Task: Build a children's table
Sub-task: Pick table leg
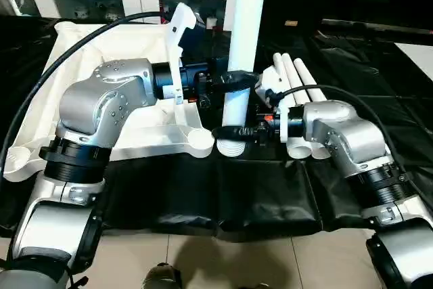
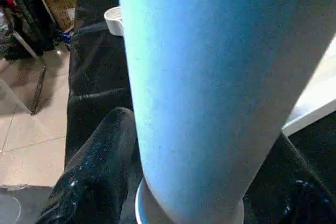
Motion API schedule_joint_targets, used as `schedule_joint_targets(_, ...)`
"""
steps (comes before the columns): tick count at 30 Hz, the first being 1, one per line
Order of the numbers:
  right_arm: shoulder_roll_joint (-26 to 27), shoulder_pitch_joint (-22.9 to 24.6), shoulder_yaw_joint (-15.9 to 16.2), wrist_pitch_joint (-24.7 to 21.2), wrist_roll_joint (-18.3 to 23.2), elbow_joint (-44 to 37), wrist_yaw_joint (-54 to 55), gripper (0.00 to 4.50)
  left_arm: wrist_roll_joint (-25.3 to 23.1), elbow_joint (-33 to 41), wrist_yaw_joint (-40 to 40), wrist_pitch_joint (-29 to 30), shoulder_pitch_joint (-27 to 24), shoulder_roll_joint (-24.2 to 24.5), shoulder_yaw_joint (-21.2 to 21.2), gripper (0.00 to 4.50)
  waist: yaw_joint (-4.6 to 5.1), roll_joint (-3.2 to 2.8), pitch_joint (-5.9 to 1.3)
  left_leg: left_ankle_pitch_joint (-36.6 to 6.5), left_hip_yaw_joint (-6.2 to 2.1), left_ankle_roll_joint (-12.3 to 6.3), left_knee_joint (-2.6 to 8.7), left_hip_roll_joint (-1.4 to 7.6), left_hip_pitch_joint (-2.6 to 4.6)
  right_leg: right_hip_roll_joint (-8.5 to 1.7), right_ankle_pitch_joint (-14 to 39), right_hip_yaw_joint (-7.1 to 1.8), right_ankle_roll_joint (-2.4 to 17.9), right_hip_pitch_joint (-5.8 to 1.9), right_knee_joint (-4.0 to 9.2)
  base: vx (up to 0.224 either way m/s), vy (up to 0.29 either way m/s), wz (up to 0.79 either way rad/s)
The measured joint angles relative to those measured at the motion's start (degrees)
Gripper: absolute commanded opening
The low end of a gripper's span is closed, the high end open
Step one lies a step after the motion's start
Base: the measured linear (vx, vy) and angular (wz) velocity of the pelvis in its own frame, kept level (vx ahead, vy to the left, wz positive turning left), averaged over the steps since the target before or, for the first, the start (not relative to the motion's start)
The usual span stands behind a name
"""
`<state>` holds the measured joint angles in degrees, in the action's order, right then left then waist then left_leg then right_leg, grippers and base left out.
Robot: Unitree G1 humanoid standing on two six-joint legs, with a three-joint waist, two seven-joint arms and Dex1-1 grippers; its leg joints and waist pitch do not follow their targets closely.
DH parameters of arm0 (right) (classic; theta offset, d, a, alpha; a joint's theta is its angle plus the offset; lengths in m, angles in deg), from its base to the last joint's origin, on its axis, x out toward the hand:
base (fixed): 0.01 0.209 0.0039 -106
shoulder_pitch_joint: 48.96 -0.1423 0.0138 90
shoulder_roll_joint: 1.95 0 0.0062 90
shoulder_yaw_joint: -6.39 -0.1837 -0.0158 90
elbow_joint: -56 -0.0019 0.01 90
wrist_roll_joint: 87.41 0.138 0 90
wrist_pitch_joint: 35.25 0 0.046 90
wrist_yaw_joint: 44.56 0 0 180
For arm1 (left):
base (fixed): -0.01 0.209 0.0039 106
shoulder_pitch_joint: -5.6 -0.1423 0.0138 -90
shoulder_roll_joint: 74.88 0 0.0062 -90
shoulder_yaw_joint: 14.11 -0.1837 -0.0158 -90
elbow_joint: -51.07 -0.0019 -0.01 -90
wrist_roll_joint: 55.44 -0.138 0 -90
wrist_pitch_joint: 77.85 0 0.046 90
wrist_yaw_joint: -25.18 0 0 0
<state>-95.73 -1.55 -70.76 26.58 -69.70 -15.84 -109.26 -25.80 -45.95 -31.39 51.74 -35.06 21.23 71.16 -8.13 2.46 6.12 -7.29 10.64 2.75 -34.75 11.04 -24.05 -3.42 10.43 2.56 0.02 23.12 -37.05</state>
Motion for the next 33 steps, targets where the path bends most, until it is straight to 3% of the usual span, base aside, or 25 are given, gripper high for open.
schedule_joint_targets(33, 0.41, -0.01, -0.15, -0.57, 0.66, -0.01, -0.38, 2.87, -0.03, 2.20, -2.06, 0.10, -1.52, 1.38, -0.66, 1.83, -0.01, 0.00, 0.00, 0.00, 0.00, 0.00, 0.00, 0.00, 0.00, 0.00, 0.00, 0.00, 0.00, 0.00, 0.00, 0.000, 0.000, 0.00)
